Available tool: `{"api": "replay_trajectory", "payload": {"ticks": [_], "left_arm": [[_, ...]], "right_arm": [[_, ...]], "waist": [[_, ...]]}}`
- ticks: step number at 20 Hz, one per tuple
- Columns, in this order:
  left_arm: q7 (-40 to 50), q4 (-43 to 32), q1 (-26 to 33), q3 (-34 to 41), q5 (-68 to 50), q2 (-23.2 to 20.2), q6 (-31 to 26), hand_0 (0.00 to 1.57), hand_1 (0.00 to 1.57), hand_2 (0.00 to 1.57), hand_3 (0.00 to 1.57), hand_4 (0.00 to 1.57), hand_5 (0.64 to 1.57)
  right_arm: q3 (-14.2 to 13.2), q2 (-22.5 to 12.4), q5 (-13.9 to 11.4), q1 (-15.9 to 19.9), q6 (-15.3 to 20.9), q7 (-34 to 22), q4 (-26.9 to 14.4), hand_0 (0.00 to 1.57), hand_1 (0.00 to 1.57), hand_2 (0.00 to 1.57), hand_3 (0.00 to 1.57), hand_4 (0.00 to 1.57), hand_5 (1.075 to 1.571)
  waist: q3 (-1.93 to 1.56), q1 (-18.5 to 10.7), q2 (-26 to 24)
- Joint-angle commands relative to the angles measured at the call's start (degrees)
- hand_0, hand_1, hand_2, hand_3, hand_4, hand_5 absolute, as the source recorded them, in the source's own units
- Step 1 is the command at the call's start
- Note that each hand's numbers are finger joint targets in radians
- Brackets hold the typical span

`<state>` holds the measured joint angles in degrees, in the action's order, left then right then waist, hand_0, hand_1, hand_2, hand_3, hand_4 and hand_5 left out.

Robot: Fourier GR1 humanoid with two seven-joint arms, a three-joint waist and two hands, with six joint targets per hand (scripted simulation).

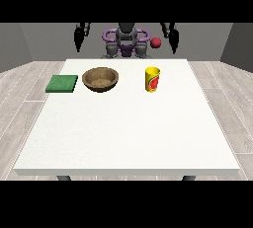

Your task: Pick the cup and pour the ball into the bowl, then pick the bowl and place it on the pad

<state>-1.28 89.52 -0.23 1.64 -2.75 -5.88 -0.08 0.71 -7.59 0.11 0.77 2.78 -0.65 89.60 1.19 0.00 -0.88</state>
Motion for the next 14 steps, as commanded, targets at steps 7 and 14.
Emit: {"api": "replay_trajectory", "payload": {"ticks": [7, 14], "left_arm": [[6.72, 9.35, -5.82, 0.73, -6.06, 0.35, -1.44, 0.0, 0.0, 0.0, 0.0, 0.0, 1.535], [23.26, 14.33, -2.64, -1.73, -12.76, 5.42, 2.48, 0.0, 0.0, 0.0, 0.0, 0.0, 1.546]], "right_arm": [[3.52, 2.37, 2.59, 7.82, -0.54, -5.93, 11.77, 0.0, 0.0, 0.0, 0.31, 1.06, 1.571], [22.18, 7.48, 1.36, 4.02, 20.36, -23.28, 13.39, 0.0, 0.0, 0.0, 0.0, 0.68, 1.569]], "waist": [[-0.74, -1.92, -23.56], [-1.15, -3.53, -28.7]]}}
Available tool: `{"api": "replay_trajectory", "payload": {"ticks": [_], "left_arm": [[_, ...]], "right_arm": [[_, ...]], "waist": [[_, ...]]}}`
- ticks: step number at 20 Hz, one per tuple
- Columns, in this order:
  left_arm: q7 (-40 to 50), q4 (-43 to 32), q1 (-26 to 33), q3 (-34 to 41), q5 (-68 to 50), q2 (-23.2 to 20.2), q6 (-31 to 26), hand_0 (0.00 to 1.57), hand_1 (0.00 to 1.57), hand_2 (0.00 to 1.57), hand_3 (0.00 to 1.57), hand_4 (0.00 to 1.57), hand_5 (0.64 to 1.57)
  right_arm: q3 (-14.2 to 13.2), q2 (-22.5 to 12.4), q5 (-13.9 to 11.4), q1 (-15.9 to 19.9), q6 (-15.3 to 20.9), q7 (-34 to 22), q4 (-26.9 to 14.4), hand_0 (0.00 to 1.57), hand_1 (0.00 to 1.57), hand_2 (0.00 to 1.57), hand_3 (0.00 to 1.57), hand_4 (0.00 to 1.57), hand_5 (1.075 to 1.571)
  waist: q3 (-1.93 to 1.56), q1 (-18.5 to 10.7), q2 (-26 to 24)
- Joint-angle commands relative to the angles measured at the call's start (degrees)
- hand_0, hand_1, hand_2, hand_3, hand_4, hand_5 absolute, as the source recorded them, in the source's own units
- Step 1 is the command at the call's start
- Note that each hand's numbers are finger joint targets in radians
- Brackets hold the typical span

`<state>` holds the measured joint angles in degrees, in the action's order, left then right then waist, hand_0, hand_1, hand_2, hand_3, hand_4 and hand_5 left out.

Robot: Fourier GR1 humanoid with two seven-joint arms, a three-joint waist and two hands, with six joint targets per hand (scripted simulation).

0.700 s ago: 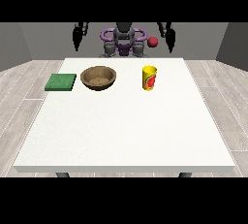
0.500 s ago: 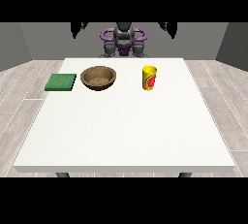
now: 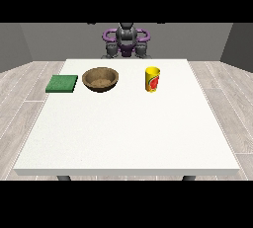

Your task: Pick the cup and pour the ball into the bowl, then pick the bowl and place it on the pad

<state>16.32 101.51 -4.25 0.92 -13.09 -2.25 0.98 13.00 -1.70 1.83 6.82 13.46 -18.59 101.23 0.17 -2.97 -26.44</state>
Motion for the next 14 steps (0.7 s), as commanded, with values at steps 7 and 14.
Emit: {"api": "replay_trajectory", "payload": {"ticks": [7, 14], "left_arm": [[-1.34, 3.17, -4.67, 2.16, -2.22, -1.54, -1.89, 0.0, 0.0, 0.0, 0.0, 0.0, 1.518], [-8.25, -0.89, -18.07, 8.22, -1.88, -6.69, -3.58, 0.0, 0.0, 0.0, 0.0, 0.0, 1.509]], "right_arm": [[11.36, 1.67, -7.09, 15.7, 11.64, -10.41, 2.13, 0.0, 0.0, 0.0, 0.0, 0.3, 1.569], [3.32, -2.93, -3.17, 17.19, 4.71, 3.4, 0.59, 0.0, 0.0, 0.0, 0.0, 0.0, 1.57]], "waist": [[-0.1, 3.38, 13.35], [-0.2, 5.59, 32.5]]}}
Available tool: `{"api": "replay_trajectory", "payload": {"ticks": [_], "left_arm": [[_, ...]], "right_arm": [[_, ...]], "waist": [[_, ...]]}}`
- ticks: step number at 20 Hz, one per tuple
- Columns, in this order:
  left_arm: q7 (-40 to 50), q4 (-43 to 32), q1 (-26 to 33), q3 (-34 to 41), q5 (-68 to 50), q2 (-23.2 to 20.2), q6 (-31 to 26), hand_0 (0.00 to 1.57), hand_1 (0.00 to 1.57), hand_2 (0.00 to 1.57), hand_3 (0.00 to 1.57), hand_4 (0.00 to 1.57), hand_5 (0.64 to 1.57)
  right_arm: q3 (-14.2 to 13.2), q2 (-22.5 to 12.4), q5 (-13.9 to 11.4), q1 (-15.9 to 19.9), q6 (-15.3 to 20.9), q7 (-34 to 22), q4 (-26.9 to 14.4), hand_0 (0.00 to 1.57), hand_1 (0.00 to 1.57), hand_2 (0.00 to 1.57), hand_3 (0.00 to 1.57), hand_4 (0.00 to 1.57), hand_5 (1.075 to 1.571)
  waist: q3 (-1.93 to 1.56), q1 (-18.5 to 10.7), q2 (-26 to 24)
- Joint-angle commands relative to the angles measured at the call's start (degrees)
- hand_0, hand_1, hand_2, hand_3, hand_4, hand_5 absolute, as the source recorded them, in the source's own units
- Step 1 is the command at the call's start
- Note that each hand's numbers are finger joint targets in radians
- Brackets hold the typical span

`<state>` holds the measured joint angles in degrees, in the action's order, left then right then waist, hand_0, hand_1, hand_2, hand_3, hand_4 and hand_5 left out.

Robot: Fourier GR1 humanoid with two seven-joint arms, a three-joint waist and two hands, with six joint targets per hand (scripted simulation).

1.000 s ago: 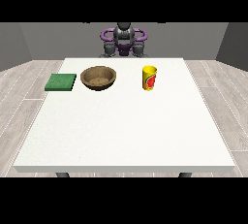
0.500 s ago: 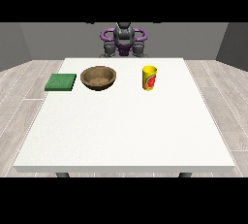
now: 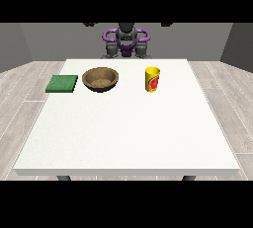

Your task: Pick the cup and pour the ball into the bowl, then pick the bowl and place it on the pad

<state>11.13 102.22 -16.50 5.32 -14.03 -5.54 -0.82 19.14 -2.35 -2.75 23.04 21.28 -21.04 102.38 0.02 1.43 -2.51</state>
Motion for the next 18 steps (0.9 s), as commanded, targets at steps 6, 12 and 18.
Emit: {"api": "replay_trajectory", "payload": {"ticks": [6, 12, 18], "left_arm": [[-14.05, -10.91, -9.69, 3.15, 9.16, -3.37, 2.55, 0.0, 0.0, 0.0, 0.0, 0.0, 1.447], [-30.0, -23.01, -3.25, 7.96, 6.56, -4.89, -3.45, 0.0, 0.0, 0.0, 0.0, 0.0, 1.417], [-36.0, -36.98, -6.0, 7.52, 8.54, -4.94, -4.56, 0.0, 0.0, 0.0, 0.0, 0.0, 1.407]], "right_arm": [[-3.7, -1.07, 3.46, 3.08, -6.13, 8.58, 1.09, 0.0, 0.0, 0.0, 0.0, 0.0, 1.567], [-7.75, -3.97, 5.0, 3.75, -8.44, 6.06, 6.87, 0.0, 0.0, 0.0, 0.0, 0.0, 1.569], [-11.02, -4.17, 5.7, 4.31, -9.5, 1.73, 7.49, 0.0, 0.0, 0.0, 0.0, 0.0, 1.568]], "waist": [[-0.03, 6.59, 14.12], [0.04, 6.66, 17.57], [0.01, 5.73, 13.75]]}}
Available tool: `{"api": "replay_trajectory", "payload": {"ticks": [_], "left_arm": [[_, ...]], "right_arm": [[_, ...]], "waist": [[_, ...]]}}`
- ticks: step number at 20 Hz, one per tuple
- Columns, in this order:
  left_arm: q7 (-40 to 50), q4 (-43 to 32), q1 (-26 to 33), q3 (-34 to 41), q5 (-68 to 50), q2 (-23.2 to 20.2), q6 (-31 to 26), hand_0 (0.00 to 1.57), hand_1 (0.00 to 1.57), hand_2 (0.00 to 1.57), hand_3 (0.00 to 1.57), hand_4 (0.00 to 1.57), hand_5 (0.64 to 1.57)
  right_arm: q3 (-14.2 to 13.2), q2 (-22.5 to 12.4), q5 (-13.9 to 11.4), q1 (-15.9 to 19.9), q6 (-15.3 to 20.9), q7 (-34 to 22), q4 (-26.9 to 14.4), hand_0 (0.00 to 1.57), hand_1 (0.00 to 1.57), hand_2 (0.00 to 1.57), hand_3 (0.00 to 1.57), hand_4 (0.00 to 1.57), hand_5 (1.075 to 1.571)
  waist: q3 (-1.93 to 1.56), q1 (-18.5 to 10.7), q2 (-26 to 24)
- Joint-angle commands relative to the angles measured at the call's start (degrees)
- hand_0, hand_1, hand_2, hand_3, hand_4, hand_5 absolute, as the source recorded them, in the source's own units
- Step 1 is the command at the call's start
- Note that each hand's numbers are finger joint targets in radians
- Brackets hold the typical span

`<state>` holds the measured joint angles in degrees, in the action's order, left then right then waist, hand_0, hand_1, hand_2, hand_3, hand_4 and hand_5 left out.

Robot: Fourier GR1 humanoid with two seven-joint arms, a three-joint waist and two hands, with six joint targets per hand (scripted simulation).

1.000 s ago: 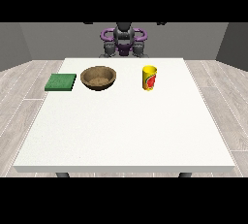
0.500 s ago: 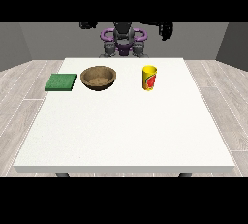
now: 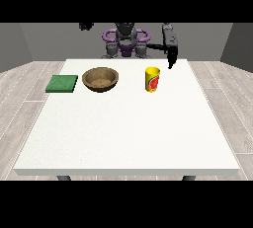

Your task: Pick the cup and pour the ball into the bowl, then pick the bowl and place it on the pad

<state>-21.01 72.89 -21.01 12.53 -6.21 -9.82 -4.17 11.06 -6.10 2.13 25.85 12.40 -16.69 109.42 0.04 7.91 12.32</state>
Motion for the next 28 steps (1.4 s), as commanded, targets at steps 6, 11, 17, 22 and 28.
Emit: {"api": "replay_trajectory", "payload": {"ticks": [6, 11, 17, 22, 28], "left_arm": [[-12.09, -17.54, -3.45, 2.6, 0.65, 0.06, -0.14, 0.0, 0.0, 0.0, 0.0, 0.0, 1.444], [-16.7, -25.03, -3.59, 2.18, 1.88, 0.13, -0.23, 0.0, 0.0, 0.0, 0.0, 0.0, 1.425], [-23.77, -33.85, -9.38, 6.99, 0.25, -2.72, 1.1, 0.0, 0.0, 0.0, 0.0, 0.0, 1.423], [-24.18, -37.6, -10.52, 5.23, 1.54, -0.73, 2.91, 0.0, 0.0, 0.0, 0.0, 0.0, 1.426], [-32.62, -39.44, -10.7, 6.45, 5.94, -6.74, 11.18, 1.32, 1.32, 1.57, 1.57, 0.96, 1.53]], "right_arm": [[-4.65, -2.72, 4.56, -3.46, -5.61, -1.48, 4.29, 0.0, 0.0, 0.0, 0.0, 0.0, 1.568], [-8.67, -3.67, 6.85, -5.38, -7.18, -2.15, 4.98, 0.0, 0.0, 0.0, 0.0, 0.0, 1.567], [-8.93, -5.51, 9.51, -5.6, -10.16, -3.47, 12.89, 0.0, 0.0, 0.0, 0.0, 0.0, 1.568], [-15.06, -7.79, 11.71, -6.58, -11.16, -3.96, 12.85, 0.0, 0.0, 0.0, 0.0, 0.0, 1.566], [-15.3, -8.47, 13.88, -7.94, -13.04, -3.28, 17.96, 0.0, 0.0, 0.0, 0.0, 0.0, 1.562]], "waist": [[-0.01, 3.25, -0.01], [-0.01, 1.94, -1.96], [0.04, 8.1, 4.16], [-0.01, 6.26, 1.61], [0.02, 10.4, 5.9]]}}
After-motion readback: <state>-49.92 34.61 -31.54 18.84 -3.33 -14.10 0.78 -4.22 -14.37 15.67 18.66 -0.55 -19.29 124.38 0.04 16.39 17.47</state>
